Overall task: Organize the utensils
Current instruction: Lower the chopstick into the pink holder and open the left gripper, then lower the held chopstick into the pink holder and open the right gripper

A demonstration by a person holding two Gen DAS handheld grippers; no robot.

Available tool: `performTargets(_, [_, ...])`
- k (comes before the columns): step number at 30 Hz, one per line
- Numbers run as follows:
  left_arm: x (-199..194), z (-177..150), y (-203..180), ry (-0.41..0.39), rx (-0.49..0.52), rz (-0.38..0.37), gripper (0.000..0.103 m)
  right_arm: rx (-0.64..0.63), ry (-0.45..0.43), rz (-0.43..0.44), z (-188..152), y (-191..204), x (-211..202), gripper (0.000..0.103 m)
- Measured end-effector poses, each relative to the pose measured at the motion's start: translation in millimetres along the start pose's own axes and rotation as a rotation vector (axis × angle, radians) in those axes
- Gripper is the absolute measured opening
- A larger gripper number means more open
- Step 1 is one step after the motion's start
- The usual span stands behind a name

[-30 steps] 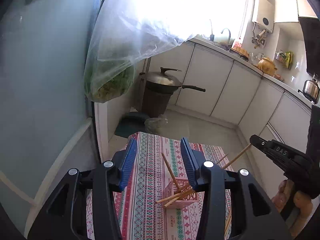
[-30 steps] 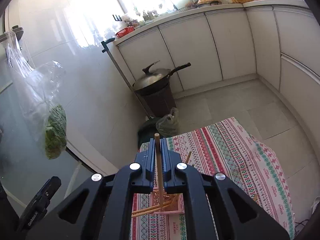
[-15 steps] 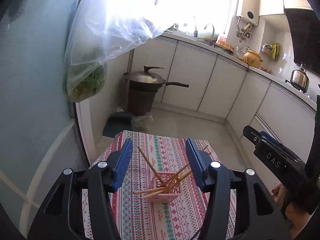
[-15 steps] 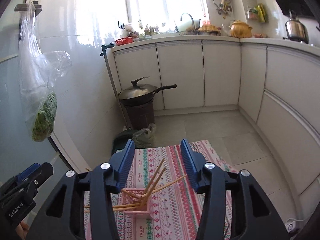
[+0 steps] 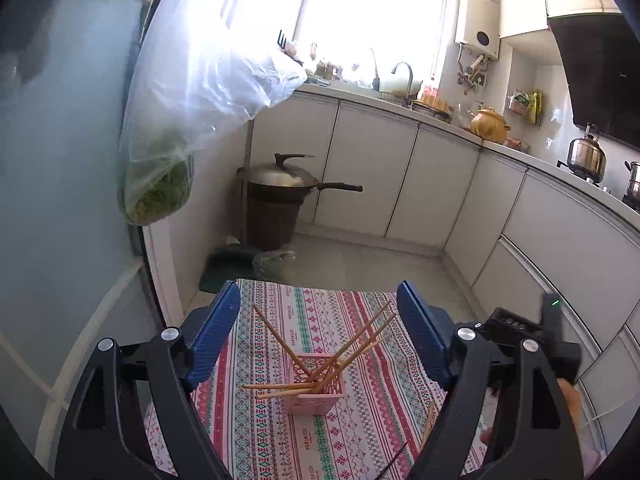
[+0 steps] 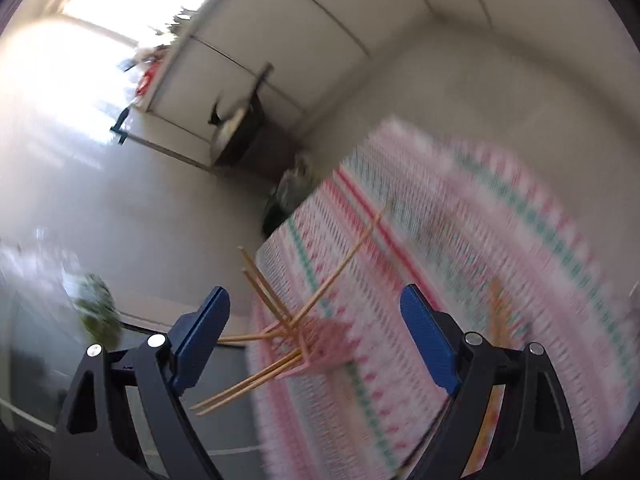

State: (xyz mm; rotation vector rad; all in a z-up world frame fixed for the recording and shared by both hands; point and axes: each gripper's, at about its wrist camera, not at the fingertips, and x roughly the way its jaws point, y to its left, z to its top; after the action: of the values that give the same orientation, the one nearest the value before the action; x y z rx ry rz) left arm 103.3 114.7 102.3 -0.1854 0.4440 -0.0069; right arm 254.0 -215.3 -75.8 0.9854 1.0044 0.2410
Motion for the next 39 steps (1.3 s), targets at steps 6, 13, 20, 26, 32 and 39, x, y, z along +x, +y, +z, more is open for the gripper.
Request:
performTargets(6, [-5, 0, 17, -0.003, -0.045, -0.068, 0.088, 0.38, 0.165, 0.108, 32, -96, 115, 0.085])
performTargets(13, [11, -14, 19, 0.018, 0.04, -0.006, 0.088, 0.346, 0.205, 0.083, 69, -81, 195, 0.069])
performTargets(20, [27, -22, 30, 0.047, 0.034, 0.04, 0.087, 0.297, 0.138, 0.131, 100, -73, 210, 0.006])
performTargets(26, [11, -13, 29, -0.003, 0.025, 0.043, 0.087, -0.015, -0.157, 0.13, 138, 19, 81, 0.006])
performTargets(32, [-12, 4, 38, -0.062, -0.062, 0.034, 0.087, -0.345, -0.401, 0.079, 95, 130, -65, 0.006])
performTargets(39, [-38, 19, 48, -0.105, -0.132, 0.003, 0.087, -0.579, -0.458, -0.029, 19, 202, -110, 0.006])
